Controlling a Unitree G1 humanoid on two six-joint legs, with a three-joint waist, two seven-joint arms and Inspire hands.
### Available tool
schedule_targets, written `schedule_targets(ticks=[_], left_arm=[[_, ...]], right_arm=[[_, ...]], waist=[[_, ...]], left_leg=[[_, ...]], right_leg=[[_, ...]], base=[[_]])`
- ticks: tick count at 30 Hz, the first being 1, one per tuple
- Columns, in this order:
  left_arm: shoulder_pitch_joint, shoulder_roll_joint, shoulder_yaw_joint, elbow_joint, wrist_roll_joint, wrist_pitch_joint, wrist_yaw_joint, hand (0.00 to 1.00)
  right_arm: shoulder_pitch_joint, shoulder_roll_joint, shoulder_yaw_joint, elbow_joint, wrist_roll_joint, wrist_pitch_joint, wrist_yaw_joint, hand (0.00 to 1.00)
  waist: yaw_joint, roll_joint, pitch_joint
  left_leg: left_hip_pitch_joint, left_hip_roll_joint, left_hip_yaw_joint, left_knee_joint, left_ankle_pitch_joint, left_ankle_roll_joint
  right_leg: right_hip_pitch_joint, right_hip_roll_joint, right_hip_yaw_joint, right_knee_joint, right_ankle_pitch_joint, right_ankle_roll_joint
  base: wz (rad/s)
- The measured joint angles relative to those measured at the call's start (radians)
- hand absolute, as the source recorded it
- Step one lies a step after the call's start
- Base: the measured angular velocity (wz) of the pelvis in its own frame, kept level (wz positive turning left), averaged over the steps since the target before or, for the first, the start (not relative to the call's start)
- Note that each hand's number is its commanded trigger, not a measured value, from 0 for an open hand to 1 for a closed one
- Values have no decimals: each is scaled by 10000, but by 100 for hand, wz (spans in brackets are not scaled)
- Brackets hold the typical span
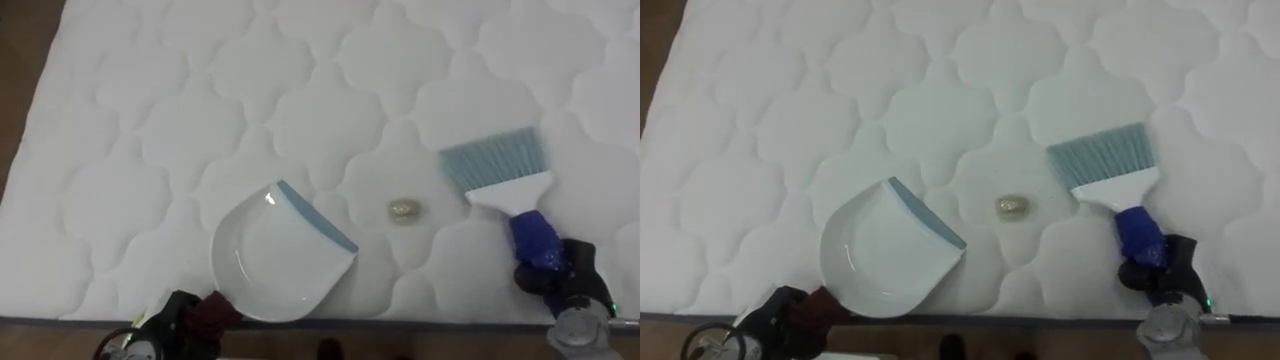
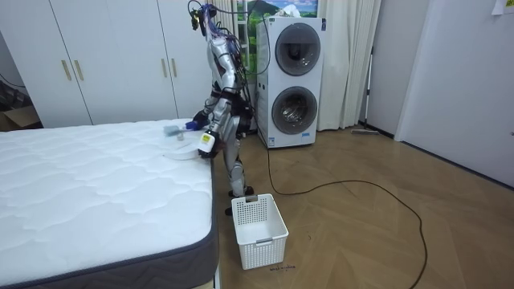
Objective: Clean bed
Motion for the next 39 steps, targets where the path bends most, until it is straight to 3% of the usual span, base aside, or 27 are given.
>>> schedule_targets(ticks=[4,8,11,12,15,19,24,26,33,39], left_arm=[[-3,513,63,-437,565,59,-13,100],[-214,1073,186,-934,1565,102,-11,100],[-394,1344,202,-1047,1713,129,-17,100],[-504,1399,201,-1060,1780,188,-44,100],[-850,1573,197,-1081,2061,263,-137,100],[-1079,1792,86,-1018,2068,206,-147,100],[-1097,2039,1,-1027,2068,162,-247,100],[-1095,2189,1,-1028,2080,39,-291,100],[-1116,2443,3,-1024,2075,-219,-501,100],[-1060,2500,3,-794,1929,-388,-520,100]], right_arm=[[-231,-233,-91,259,-853,183,243,100],[-496,-1366,-6,573,-2658,648,684,100],[-982,-2241,78,632,-4203,879,1084,100],[-1145,-2618,197,615,-4857,990,1167,100],[-1472,-3236,531,401,-6291,1274,1369,100],[-1698,-3535,1042,52,-7753,1334,1564,100],[-2030,-3618,1607,-580,-9736,1752,1975,100],[-2227,-3632,1653,-652,-10442,1756,2104,100],[-2425,-4520,2128,-2078,-12652,1535,2133,100],[-2420,-4633,2492,-3082,-13361,1547,2063,100]], waist=[[-81,-259,6],[-15,-513,42],[11,-738,149],[5,-794,149],[208,-970,194],[276,-1181,182],[378,-1366,202],[423,-1400,196],[491,-1469,208],[490,-1752,279]], left_leg=[[-168,-14,-1,100,3,5],[-394,-27,11,338,2,5],[-529,-1,108,458,1,7],[-633,23,97,577,-10,24],[-714,167,166,724,-70,101],[-759,229,201,714,-68,88],[-802,296,335,689,-88,66],[-813,369,343,679,-94,56],[-769,391,403,599,-95,52],[-685,411,403,539,-107,27]], right_leg=[[-198,-35,17,170,-29,4],[-389,-93,7,380,-65,25],[-604,-96,90,584,-60,19],[-672,-89,72,644,-63,14],[-746,35,86,675,-7,-37],[-878,66,29,694,29,-98],[-902,154,186,602,90,-102],[-849,236,193,427,185,-114],[-862,264,260,357,211,-121],[-845,304,280,294,238,-130]], base=[[0],[2],[-7],[0],[-8],[-3],[-10],[-8],[-4],[-1]])
